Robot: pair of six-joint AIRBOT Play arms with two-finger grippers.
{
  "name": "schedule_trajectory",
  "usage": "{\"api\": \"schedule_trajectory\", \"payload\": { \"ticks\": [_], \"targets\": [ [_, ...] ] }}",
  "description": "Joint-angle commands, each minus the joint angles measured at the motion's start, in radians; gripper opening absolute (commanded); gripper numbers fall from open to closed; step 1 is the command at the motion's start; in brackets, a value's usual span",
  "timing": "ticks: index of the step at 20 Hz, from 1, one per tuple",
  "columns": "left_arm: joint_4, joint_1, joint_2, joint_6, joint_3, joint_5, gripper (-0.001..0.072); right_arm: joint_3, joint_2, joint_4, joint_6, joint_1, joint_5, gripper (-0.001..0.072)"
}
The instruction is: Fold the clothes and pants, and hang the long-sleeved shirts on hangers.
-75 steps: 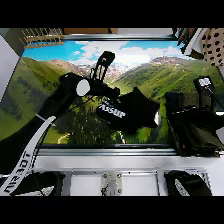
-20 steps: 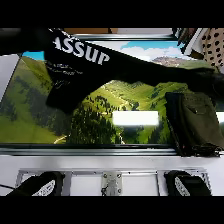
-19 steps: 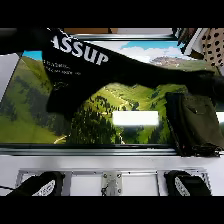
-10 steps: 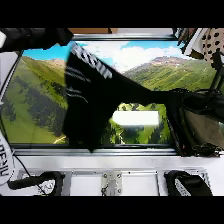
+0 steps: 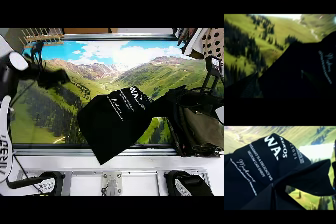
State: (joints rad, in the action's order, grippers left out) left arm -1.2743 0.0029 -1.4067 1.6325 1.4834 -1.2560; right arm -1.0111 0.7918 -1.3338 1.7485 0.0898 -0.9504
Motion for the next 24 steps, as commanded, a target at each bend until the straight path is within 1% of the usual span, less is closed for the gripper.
{"api": "schedule_trajectory", "payload": {
  "ticks": [1,3,5,7,8,10,13,16,17,18,19,20,22,24],
  "targets": [
    [-0.057,-0.003,0.18,0.007,-0.41,0.029,0.0591,0.001,0.003,-0.017,0.01,0.001,0.004,0.001],
    [-0.049,-0.023,0.248,0.053,-0.622,0.167,0.0591,0.001,0.003,-0.017,0.01,0.001,0.004,0.001],
    [0.043,-0.042,0.261,0.058,-0.761,0.329,0.0591,0.001,0.003,-0.017,0.01,0.001,0.004,0.001],
    [0.153,-0.055,0.221,0.048,-0.817,0.435,0.0591,0.001,0.002,-0.016,0.01,0.001,0.004,0.0011],
    [0.197,-0.063,0.183,0.04,-0.818,0.465,0.0591,0.001,0.002,-0.016,0.01,0.001,0.004,0.0011],
    [0.23,-0.084,0.098,0.04,-0.779,0.494,0.0591,0.002,0.002,-0.016,0.01,0.001,0.004,0.0011],
    [0.228,-0.117,-0.017,0.04,-0.674,0.5,0.0591,0.002,0.003,-0.016,0.01,0.001,0.004,0.0011],
    [0.227,-0.11,-0.125,0.04,-0.567,0.487,0.059,0.002,0.002,-0.016,0.01,0.001,0.004,0.0011],
    [0.227,-0.1,-0.15,0.04,-0.538,0.478,0.0573,0.002,0.003,-0.016,0.01,0.001,0.004,0.0011],
    [0.227,-0.089,-0.169,0.04,-0.505,0.467,0.0335,0.002,0.002,-0.016,0.01,0.001,0.004,0.001],
    [0.227,-0.074,-0.183,0.039,-0.462,0.465,0.005,0.002,0.002,-0.016,0.01,0.001,0.004,0.0011],
    [0.227,-0.056,-0.186,0.038,-0.416,0.472,0.0007,0.002,0.002,-0.009,0.01,0.001,0.004,0.0011],
    [0.227,-0.021,-0.186,0.01,-0.285,0.482,0.0006,0.002,0.002,0.013,0.01,0.001,0.004,0.0011],
    [0.227,-0.002,-0.186,-0.063,-0.133,0.478,0.0007,0.002,0.002,0.019,0.01,0.007,0.004,0.0011]
  ]
}}
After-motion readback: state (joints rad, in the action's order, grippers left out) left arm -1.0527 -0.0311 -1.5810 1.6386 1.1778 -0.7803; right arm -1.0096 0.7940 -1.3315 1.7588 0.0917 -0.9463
